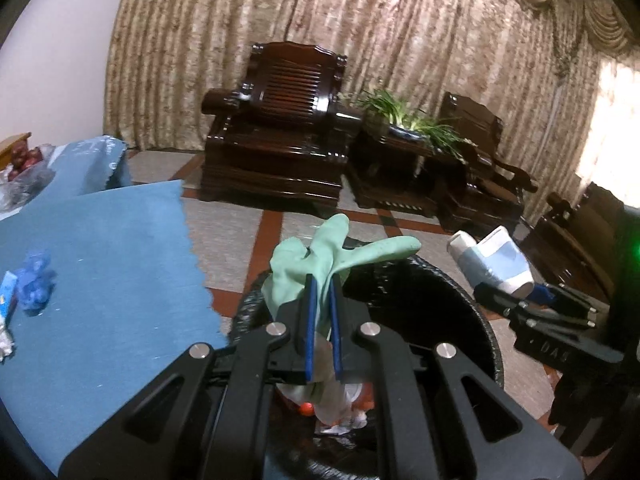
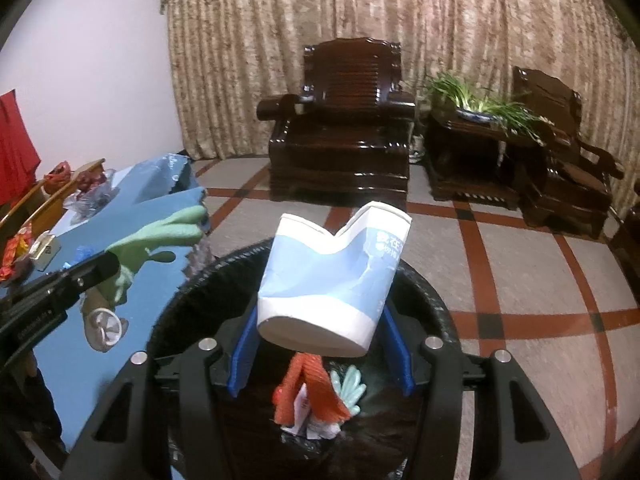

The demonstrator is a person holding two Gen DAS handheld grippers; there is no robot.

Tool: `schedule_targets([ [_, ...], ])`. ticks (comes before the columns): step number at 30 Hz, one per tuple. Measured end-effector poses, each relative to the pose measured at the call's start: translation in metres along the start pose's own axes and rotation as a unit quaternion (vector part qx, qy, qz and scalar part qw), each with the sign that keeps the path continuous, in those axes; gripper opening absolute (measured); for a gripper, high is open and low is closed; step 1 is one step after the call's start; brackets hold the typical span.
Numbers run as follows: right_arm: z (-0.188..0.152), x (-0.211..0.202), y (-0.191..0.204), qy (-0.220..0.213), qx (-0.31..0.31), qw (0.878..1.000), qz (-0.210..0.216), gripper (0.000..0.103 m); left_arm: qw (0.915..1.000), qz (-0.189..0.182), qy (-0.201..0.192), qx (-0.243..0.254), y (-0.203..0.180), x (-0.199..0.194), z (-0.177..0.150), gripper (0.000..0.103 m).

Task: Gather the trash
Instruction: 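Carry the glove and paper cup over the bin and open both grippers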

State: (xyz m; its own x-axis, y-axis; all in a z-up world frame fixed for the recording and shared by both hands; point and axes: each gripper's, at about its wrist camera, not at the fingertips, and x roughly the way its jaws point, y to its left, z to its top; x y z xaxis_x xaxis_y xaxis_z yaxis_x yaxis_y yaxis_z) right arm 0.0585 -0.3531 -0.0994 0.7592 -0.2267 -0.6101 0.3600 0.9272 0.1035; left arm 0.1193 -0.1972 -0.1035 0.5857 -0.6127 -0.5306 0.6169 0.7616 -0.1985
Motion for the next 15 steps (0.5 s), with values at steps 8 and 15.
schedule_targets([
  [8,-0.01,0.015,-0.017,0.019,0.01,1.0,-0.012,0.055,0.9996,-0.021,0.016,0.01,-0.016,0.026,-0.004,0.006],
  [15,-0.015,0.025,-0.02,0.032,0.005,0.999,-0.021,0.062,0.999,-0.029,0.033,0.009,-0.017,0.038,-0.01,0.019],
])
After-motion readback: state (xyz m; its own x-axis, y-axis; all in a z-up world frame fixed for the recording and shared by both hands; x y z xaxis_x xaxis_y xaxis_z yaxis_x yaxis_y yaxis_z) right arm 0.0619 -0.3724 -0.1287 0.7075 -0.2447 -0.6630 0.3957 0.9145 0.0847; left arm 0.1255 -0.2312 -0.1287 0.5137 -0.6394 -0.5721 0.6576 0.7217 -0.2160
